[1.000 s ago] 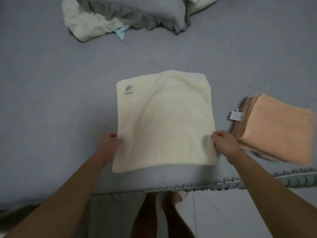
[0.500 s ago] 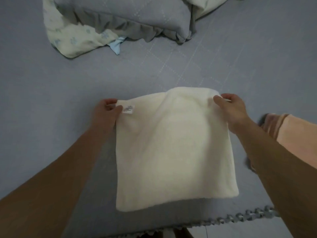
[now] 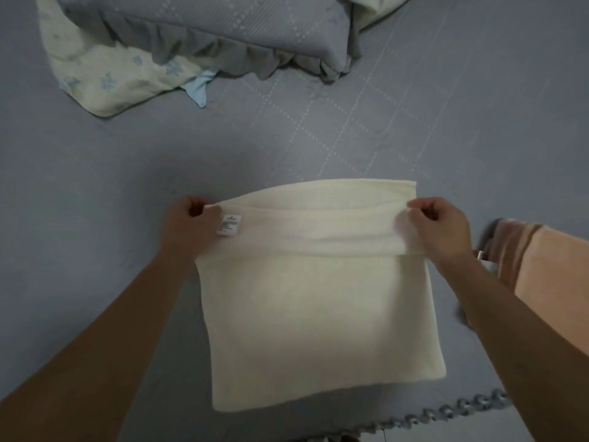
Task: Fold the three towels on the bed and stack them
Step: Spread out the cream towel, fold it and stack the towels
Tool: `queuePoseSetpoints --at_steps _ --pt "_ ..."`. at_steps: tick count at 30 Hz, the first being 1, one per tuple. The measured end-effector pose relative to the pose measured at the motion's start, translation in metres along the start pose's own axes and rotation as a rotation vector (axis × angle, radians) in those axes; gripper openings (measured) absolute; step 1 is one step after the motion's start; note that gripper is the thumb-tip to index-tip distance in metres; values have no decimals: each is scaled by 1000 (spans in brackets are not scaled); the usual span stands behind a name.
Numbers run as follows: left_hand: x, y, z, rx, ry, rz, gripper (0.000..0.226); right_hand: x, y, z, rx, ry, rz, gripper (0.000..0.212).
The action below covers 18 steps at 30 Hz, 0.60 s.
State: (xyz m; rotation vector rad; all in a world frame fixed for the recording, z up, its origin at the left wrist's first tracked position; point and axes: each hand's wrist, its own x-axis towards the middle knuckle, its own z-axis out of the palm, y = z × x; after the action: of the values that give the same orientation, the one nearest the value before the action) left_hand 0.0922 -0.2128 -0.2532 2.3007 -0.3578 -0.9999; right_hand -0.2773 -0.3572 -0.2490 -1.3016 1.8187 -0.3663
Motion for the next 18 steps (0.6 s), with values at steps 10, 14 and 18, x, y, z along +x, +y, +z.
queuePoseSetpoints --at_steps 10,14,18 --pt "9 12 -8 233 18 311 5 31 -50 3 130 169 -196 28" --pt "14 12 1 298 47 186 7 42 -37 14 -102 70 -38 17" --pt "15 9 6 300 25 183 9 40 -34 19 -104 78 -21 17"
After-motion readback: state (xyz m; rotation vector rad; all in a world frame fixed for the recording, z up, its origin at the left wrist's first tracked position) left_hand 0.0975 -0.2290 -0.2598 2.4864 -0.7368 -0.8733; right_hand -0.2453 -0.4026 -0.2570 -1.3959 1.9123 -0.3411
